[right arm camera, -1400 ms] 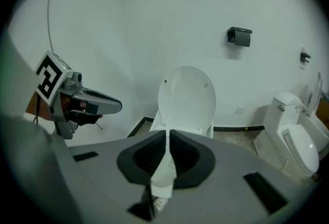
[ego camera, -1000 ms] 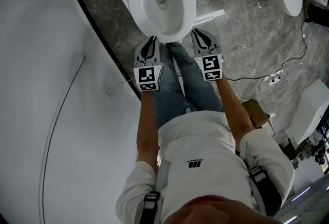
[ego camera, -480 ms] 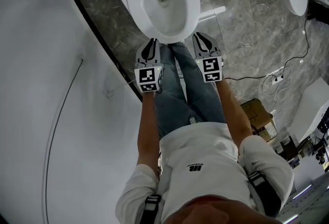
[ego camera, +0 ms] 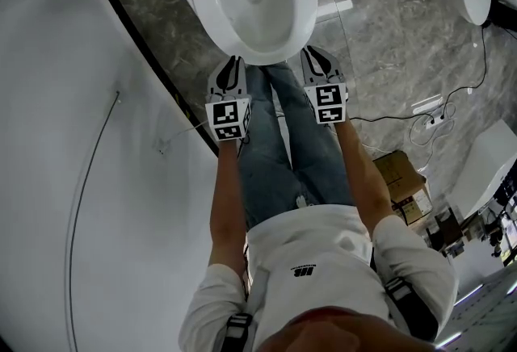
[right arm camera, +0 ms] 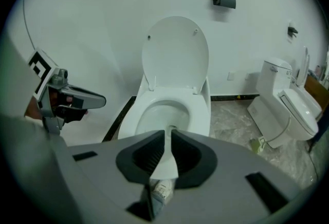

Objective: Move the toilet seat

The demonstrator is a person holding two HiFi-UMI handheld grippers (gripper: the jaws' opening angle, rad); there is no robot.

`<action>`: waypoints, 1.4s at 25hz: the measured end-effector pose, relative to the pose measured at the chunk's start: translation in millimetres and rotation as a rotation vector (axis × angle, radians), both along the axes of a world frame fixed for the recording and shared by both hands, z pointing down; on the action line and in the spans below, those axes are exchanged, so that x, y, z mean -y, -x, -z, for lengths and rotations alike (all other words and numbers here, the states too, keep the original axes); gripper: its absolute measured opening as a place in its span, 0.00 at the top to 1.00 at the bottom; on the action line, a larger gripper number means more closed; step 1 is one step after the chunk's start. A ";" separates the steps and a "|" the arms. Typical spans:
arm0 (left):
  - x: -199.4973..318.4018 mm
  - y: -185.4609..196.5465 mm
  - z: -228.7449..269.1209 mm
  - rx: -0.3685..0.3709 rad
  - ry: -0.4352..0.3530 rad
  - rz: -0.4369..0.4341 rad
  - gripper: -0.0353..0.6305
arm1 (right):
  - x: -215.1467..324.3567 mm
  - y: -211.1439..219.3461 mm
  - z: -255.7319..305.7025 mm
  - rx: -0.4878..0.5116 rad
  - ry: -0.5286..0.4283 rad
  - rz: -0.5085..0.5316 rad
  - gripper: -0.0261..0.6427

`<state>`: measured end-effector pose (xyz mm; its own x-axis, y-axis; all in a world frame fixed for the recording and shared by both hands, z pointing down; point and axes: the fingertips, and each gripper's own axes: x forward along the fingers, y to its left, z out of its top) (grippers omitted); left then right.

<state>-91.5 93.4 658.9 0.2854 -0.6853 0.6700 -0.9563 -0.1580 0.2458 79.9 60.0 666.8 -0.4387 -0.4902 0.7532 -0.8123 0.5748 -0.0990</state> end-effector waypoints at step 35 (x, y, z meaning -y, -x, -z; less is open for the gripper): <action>-36.8 19.9 -136.2 0.004 0.242 0.107 0.68 | -23.8 -29.4 -127.4 -0.049 0.182 -0.103 0.73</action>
<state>-111.3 130.2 795.2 0.2172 -0.5314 0.8188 -0.9654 0.0070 0.2607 109.3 83.8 794.2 -0.3536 -0.3846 0.8527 -0.8723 0.4647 -0.1521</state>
